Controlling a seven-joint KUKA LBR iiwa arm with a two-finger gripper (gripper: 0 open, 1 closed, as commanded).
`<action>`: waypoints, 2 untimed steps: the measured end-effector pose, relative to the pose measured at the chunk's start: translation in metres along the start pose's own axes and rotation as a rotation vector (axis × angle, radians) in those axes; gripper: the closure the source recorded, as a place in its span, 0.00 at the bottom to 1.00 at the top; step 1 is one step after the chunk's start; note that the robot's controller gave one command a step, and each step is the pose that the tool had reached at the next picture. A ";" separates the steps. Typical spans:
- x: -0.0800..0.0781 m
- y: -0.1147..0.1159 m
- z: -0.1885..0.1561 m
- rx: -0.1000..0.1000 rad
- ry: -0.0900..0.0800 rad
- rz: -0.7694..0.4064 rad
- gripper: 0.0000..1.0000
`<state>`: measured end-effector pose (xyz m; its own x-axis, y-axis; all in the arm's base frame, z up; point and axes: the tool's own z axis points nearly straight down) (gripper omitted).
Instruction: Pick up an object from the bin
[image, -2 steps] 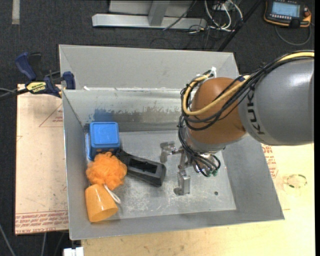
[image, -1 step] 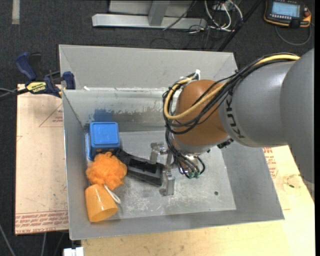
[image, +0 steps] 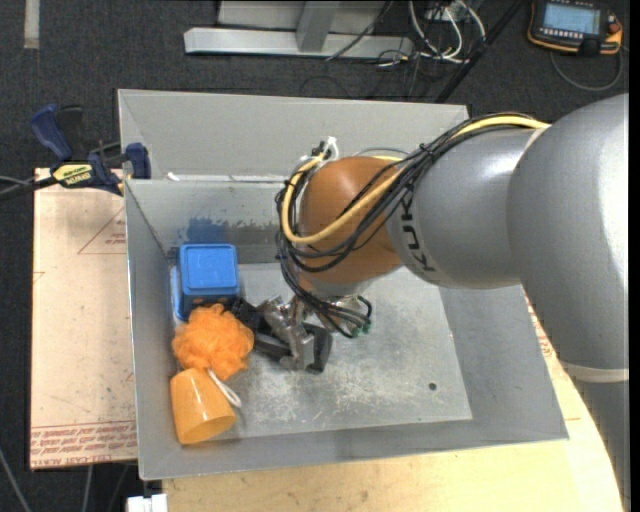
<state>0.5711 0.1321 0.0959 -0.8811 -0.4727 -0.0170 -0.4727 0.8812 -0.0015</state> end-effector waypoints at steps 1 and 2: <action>0.000 0.000 0.000 0.000 0.000 0.000 1.00; 0.001 -0.010 -0.097 0.000 -0.004 -0.012 1.00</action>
Offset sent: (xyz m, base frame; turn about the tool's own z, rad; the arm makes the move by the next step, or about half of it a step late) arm 0.0019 -0.0101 0.0964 -0.0147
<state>0.5738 0.1225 0.1924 -0.8754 -0.4830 -0.0210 -0.4831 0.8756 -0.0015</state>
